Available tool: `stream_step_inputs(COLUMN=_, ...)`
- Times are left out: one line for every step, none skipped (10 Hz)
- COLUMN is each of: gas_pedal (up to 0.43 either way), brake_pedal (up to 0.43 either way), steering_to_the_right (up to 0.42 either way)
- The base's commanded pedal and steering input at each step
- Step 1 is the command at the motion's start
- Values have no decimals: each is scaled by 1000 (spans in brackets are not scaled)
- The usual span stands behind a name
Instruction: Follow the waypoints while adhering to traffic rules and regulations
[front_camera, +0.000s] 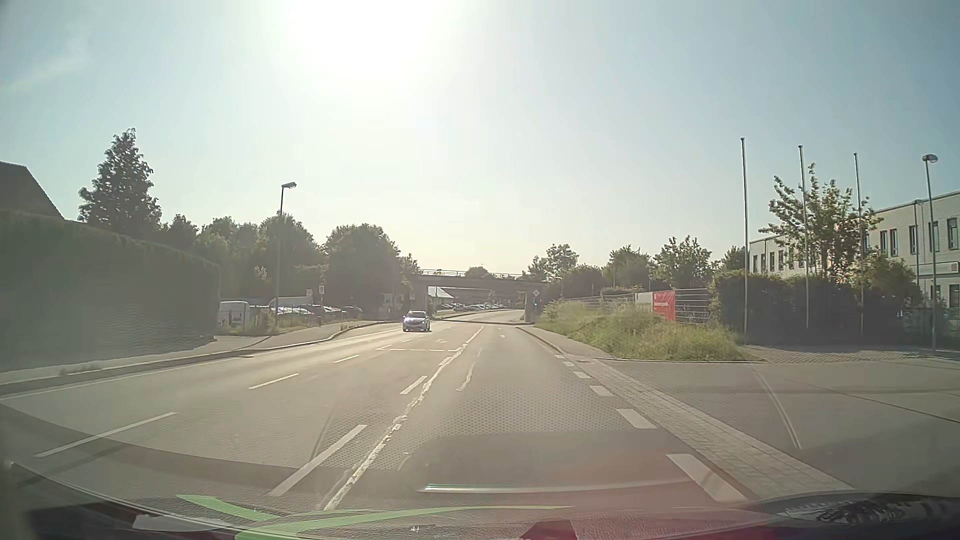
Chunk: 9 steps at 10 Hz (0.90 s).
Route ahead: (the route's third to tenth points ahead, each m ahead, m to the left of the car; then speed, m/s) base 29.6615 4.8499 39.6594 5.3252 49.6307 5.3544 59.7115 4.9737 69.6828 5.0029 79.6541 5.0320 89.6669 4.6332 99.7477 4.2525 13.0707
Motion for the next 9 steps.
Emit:
stream_step_inputs(gas_pedal=0, brake_pedal=0, steering_to_the_right=0)
stream_step_inputs(gas_pedal=0, brake_pedal=0, steering_to_the_right=0)
stream_step_inputs(gas_pedal=0, brake_pedal=0, steering_to_the_right=0)
stream_step_inputs(gas_pedal=0, brake_pedal=0, steering_to_the_right=0)
stream_step_inputs(gas_pedal=0, brake_pedal=0, steering_to_the_right=0)
stream_step_inputs(gas_pedal=0, brake_pedal=0, steering_to_the_right=0)
stream_step_inputs(gas_pedal=0, brake_pedal=0, steering_to_the_right=0)
stream_step_inputs(gas_pedal=0, brake_pedal=0, steering_to_the_right=0)
stream_step_inputs(gas_pedal=0, brake_pedal=0, steering_to_the_right=0)
